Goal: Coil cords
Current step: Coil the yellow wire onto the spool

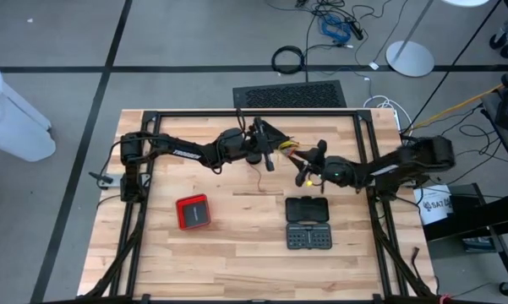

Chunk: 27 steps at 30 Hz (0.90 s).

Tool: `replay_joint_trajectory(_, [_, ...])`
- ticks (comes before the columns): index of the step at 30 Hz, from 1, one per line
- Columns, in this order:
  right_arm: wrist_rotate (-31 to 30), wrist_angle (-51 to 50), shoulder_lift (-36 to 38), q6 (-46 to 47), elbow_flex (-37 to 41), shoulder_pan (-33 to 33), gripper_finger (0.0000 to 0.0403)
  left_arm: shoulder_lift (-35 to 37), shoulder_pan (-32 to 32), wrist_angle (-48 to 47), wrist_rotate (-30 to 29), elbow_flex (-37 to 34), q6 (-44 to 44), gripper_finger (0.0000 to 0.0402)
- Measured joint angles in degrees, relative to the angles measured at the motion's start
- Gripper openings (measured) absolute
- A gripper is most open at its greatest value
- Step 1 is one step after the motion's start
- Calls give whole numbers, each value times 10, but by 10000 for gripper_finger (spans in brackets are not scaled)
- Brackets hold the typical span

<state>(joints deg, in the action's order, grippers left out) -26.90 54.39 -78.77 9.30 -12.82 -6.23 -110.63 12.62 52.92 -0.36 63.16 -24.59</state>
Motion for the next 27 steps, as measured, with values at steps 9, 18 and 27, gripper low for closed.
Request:
replay_joint_trajectory(9, [-35,45,-191,-31,-105,-32,93,0,-1,11,0,0,18,6])
replay_joint_trajectory(18, [-93,50,-213,-67,-114,-27,76,0,-5,11,0,0,18,6])
replay_joint_trajectory(27, [-100,30,-180,-92,-100,16,75,0,-7,10,0,0,19,6])
